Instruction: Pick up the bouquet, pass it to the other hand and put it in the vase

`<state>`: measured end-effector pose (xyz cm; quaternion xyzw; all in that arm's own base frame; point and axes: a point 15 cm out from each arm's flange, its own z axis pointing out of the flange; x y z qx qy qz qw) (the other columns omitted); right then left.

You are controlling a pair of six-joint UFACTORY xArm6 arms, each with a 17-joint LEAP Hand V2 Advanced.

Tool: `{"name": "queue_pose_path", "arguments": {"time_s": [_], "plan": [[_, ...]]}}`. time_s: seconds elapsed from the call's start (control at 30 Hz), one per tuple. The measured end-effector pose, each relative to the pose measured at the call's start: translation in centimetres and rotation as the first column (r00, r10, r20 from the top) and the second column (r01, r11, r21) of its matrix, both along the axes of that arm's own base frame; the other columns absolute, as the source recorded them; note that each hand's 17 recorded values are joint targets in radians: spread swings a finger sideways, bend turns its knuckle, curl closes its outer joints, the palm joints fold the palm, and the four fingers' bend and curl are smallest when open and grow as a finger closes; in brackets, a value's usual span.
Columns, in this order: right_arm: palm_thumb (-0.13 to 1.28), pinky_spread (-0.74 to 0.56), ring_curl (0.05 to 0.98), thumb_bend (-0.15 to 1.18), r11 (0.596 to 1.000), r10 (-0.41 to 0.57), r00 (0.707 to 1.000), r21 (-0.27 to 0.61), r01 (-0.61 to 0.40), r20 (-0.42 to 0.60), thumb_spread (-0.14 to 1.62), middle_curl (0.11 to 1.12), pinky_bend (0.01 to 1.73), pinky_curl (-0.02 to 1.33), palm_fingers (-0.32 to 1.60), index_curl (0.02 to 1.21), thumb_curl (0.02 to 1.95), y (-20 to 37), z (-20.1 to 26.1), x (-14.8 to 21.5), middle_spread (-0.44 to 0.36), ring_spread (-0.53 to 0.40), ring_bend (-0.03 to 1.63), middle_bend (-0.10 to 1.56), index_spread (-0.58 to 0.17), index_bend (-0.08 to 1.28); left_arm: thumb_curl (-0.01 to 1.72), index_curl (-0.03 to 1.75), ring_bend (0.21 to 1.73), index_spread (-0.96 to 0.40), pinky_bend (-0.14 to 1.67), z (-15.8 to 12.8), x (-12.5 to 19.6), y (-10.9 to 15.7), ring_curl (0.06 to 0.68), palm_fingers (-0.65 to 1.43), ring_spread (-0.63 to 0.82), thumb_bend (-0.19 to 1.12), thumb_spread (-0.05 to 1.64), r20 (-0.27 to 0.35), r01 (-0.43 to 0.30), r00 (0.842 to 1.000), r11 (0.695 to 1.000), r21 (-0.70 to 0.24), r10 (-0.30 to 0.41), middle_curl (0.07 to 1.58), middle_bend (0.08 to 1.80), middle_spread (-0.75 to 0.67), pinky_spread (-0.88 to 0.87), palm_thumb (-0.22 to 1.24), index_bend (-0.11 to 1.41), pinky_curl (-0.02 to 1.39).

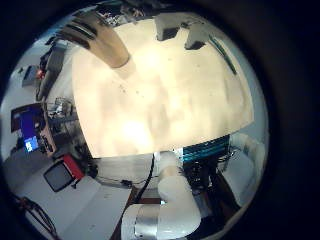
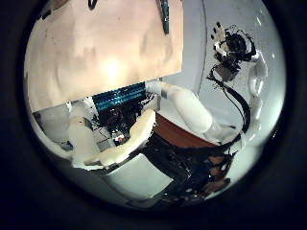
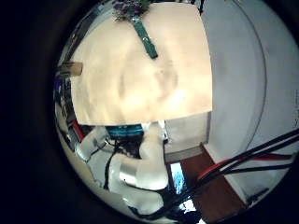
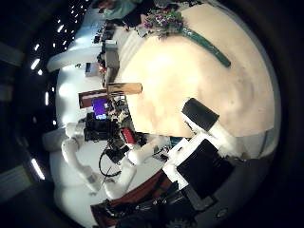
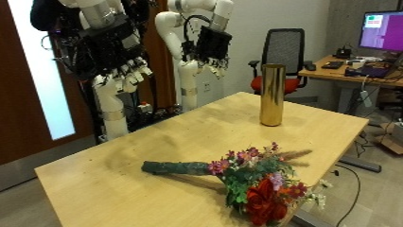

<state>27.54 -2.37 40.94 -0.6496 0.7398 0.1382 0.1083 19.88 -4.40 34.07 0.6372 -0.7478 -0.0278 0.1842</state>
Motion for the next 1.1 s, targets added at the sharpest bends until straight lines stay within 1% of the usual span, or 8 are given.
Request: {"name": "queue_pose_path", "arguments": {"time_s": [0.1,0.3,0.43,0.5,0.57,0.97,1.03,1.1], "plan": [[0.73,0.32,0.219,-0.02,1.000,0.018,1.000,-0.003,-0.017,0.008,1.10,0.34,0.26,0.29,0.33,0.29,0.40,0.3,-0.4,0.7,0.065,0.166,0.38,0.22,-0.257,0.16,0.31,0.29,0.55,0.22,0.21,-0.1,-0.1,-0.1,0.179,0.19,0.46,-0.03,0.91,-0.008,-0.016,1.000,1.000,0.004,0.016,0.34,0.26,0.29,0.48,0.38,0.16,0.32],[0.73,0.31,0.223,-0.02,0.999,0.032,0.995,0.040,-0.028,-0.090,1.10,0.34,0.29,0.29,0.37,0.28,0.40,0.9,-4.2,0.8,0.084,0.134,0.43,0.23,-0.259,0.16,0.31,0.29,0.54,0.21,0.20,-0.2,0.3,-0.1,0.175,0.19,0.47,-0.03,0.92,-0.008,-0.021,1.000,1.000,0.010,0.022,0.35,0.28,0.29,0.49,0.38,0.16,0.31],[0.73,0.30,0.222,-0.02,1.000,0.013,0.998,0.028,-0.011,-0.063,1.11,0.35,0.31,0.29,0.37,0.28,0.40,0.5,-4.7,1.9,0.062,0.121,0.44,0.24,-0.254,0.16,0.31,0.29,0.54,0.21,0.20,-0.3,0.3,-0.2,0.176,0.20,0.47,-0.03,0.92,-0.006,0.000,1.000,1.000,0.020,0.001,0.35,0.29,0.29,0.49,0.38,0.16,0.31],[0.72,0.29,0.221,-0.02,1.000,0.004,0.999,0.021,-0.003,-0.046,1.11,0.35,0.32,0.29,0.37,0.27,0.39,0.2,-5.0,2.4,0.126,0.114,0.45,0.28,-0.247,0.14,0.31,0.29,0.54,0.21,0.20,-0.3,0.3,-0.1,0.176,0.19,0.47,-0.03,0.92,0.001,0.011,1.000,1.000,0.021,-0.011,0.35,0.29,0.29,0.49,0.38,0.16,0.31],[0.72,0.29,0.223,-0.02,1.000,-0.005,0.998,0.024,0.007,-0.056,1.11,0.36,0.32,0.29,0.37,0.26,0.39,-0.1,-5.6,2.9,0.126,0.112,0.46,0.30,-0.242,0.14,0.31,0.29,0.54,0.21,0.20,-0.3,0.5,-0.3,0.177,0.19,0.47,-0.03,0.92,0.007,0.015,1.000,1.000,0.018,-0.015,0.34,0.28,0.29,0.49,0.38,0.16,0.31],[0.65,0.27,0.224,-0.03,0.980,-0.195,0.980,0.029,0.196,-0.042,1.10,0.36,0.43,0.30,0.30,0.26,0.38,-4.2,-10.3,9.4,0.090,0.105,0.52,0.30,-0.147,0.16,0.31,0.29,0.53,0.21,0.20,-0.4,0.9,-1.2,0.173,0.19,0.44,-0.03,0.92,0.015,0.075,0.997,0.997,0.009,-0.075,0.35,0.29,0.25,0.48,0.38,0.16,0.31],[0.65,0.26,0.220,-0.02,0.975,-0.220,0.975,0.037,0.221,-0.034,1.09,0.37,0.41,0.29,0.32,0.25,0.38,-4.5,-11.4,10.7,0.131,0.105,0.53,0.36,-0.121,0.14,0.31,0.29,0.52,0.21,0.21,-0.4,1.1,-1.1,0.173,0.19,0.45,-0.03,0.92,0.015,0.068,0.998,0.998,0.005,-0.068,0.35,0.28,0.27,0.48,0.38,0.16,0.31],[0.64,0.26,0.232,-0.03,0.968,-0.246,0.969,0.048,0.246,-0.022,1.09,0.36,0.46,0.30,0.25,0.25,0.38,-4.8,-12.8,12.4,0.145,0.116,0.55,0.31,-0.114,0.14,0.31,0.29,0.54,0.21,0.19,-0.5,1.1,-1.1,0.176,0.21,0.46,-0.03,0.92,0.010,0.068,0.998,0.998,0.005,-0.068,0.35,0.30,0.26,0.48,0.38,0.15,0.31]]}}
